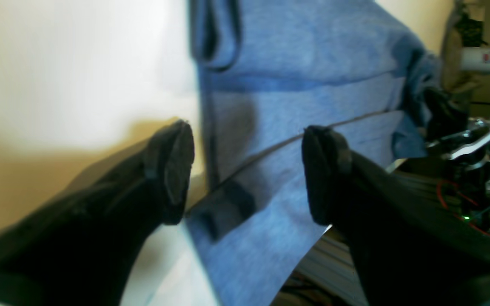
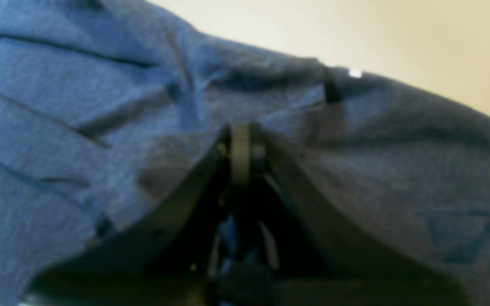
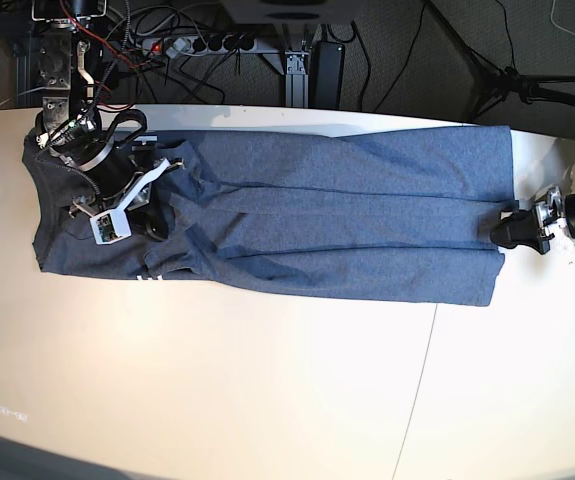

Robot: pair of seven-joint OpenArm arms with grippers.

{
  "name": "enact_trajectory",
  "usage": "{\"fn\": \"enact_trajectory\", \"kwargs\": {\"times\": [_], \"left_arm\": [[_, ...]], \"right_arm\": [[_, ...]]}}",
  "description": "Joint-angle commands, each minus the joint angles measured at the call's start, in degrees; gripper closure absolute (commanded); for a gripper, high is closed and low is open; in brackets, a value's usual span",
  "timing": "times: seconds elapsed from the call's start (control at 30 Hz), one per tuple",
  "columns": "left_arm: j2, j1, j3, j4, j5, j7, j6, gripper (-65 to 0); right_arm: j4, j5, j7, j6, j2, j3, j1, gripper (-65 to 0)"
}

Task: Fold the T-shirt properly
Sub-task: 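Pull the hem corner with the left gripper to straighten the shirt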

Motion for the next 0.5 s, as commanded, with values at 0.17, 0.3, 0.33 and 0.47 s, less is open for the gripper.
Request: {"fn": "enact_trajectory", "kwargs": {"times": [0.17, 0.3, 0.33, 0.47], "left_arm": [[1.46, -0.48, 0.0, 0.46, 1.41, 2.86, -1.67, -43.9], [2.73, -0.66, 0.0, 0.46, 1.41, 2.8, -1.67, -43.9], [2.95, -0.66, 0.0, 0.46, 1.41, 2.78, -1.67, -43.9], [3.8, -0.94, 0.0, 0.46, 1.41, 2.34, -1.67, -43.8]], "right_arm": [[0.85, 0.7, 1.36, 1.4, 0.63, 0.39, 0.59, 0.0], [0.85, 0.7, 1.36, 1.42, 0.63, 0.39, 0.59, 0.0], [0.85, 0.72, 1.36, 1.4, 0.63, 0.37, 0.59, 0.0], [0.85, 0.72, 1.36, 1.4, 0.63, 0.39, 0.59, 0.0]]}}
